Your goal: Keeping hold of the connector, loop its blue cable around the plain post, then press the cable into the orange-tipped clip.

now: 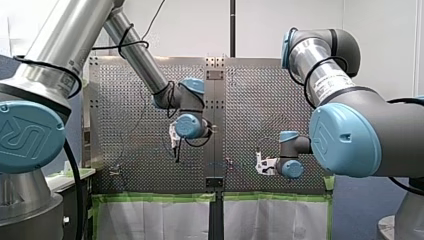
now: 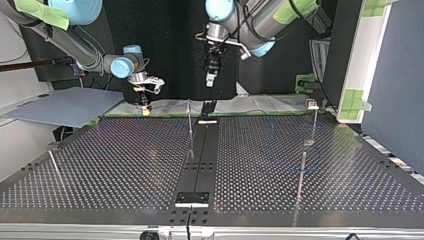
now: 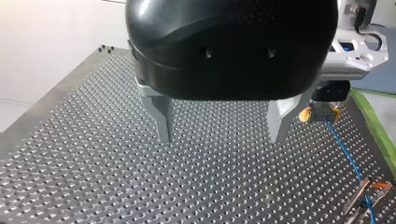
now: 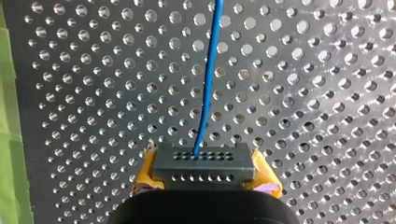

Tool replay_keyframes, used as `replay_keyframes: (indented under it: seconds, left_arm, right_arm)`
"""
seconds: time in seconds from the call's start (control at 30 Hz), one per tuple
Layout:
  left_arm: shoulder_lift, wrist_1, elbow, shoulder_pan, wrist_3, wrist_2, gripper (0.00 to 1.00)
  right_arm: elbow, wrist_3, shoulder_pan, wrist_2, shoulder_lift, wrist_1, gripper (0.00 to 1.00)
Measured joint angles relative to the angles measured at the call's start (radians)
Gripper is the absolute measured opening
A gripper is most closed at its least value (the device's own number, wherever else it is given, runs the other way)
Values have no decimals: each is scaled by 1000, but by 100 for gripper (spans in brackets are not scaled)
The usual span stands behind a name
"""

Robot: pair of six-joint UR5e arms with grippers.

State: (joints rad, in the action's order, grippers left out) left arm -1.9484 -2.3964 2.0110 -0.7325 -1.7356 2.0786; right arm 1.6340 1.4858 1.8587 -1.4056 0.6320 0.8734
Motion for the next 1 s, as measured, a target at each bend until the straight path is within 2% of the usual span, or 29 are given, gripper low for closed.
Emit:
replay_keyframes:
  seconds: [0.13, 0.33, 0.57, 1.0]
  left_arm:
    - [38, 14, 38, 5, -5, -3, 100]
    - [96, 52, 96, 10, -22, -10, 100]
    - [169, 58, 169, 11, -6, -3, 100]
    - [184, 57, 184, 11, 1, -1, 100]
  right_arm:
    - [0, -19, 5, -3, 0, -6, 0]
    - [-2, -16, 4, -4, 0, -10, 0]
    - [-1, -17, 8, -3, 0, -22, 0]
    - [-1, -18, 9, -3, -1, -25, 0]
